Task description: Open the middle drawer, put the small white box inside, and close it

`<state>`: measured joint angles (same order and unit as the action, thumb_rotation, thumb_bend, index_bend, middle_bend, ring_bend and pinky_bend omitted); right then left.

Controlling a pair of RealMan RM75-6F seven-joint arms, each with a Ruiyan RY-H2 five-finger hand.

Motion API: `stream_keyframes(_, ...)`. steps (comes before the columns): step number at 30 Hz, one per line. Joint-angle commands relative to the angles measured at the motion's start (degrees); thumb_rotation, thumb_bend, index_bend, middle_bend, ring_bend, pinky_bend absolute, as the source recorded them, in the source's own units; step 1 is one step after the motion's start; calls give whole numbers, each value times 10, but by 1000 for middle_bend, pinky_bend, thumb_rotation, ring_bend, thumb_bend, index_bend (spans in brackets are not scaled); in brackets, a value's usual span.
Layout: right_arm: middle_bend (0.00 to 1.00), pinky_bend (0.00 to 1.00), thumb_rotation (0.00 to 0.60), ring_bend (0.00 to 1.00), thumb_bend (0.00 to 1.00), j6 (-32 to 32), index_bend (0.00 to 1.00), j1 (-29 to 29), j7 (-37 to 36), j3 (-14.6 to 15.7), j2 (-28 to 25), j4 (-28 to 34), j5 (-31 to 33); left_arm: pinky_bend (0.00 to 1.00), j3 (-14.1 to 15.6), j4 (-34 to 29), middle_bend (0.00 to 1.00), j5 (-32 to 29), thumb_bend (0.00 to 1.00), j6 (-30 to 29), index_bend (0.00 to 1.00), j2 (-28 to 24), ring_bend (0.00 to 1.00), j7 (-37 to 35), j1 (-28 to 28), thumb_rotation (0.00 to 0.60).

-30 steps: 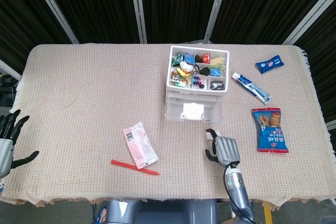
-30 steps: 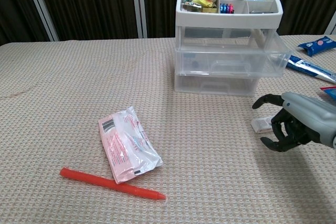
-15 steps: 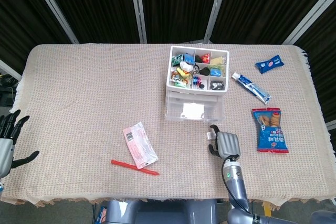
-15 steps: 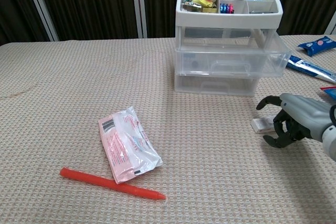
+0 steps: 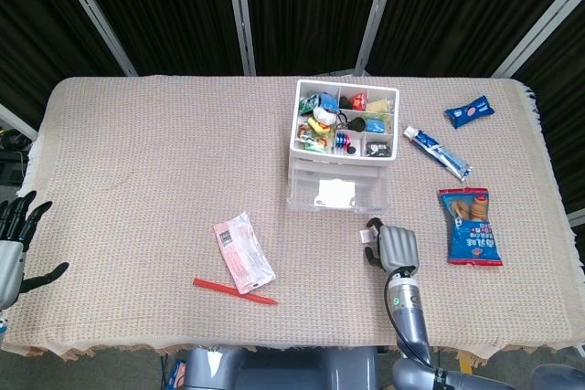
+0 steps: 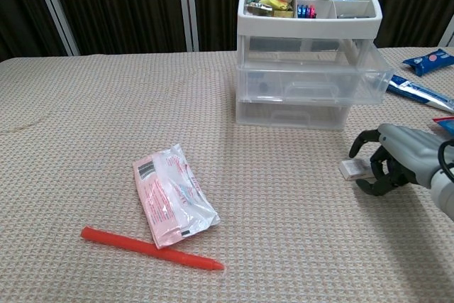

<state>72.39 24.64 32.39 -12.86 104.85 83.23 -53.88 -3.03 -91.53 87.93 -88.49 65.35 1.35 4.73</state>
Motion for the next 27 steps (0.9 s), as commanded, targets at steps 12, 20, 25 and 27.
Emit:
stream_keyframes(12, 773, 572, 600, 759, 279, -1, 581, 3, -11, -2, 14, -25, -3, 0, 0, 0, 0, -1, 63, 1, 121, 0, 0, -1, 1, 600)
stream_keyframes(20, 774, 572, 600, 759, 279, 17, 596, -9, -28, 10, -11, 7, -35, 0, 0, 0, 0, 0, 65, 0, 121, 0, 0, -1, 0, 600)
stream_keyframes(25, 773, 572, 600, 759, 277, 37, 596, -22, -27, 20, -76, 67, -73, 0, 0, 1, 0, 1, 65, -1, 121, 0, 0, -2, 0, 600)
stream_keyframes(27, 773, 572, 600, 759, 278, 39, 596, -29, -26, 22, -112, 99, -77, 0, 0, 1, 0, 2, 66, -1, 121, 0, 0, -1, 0, 600)
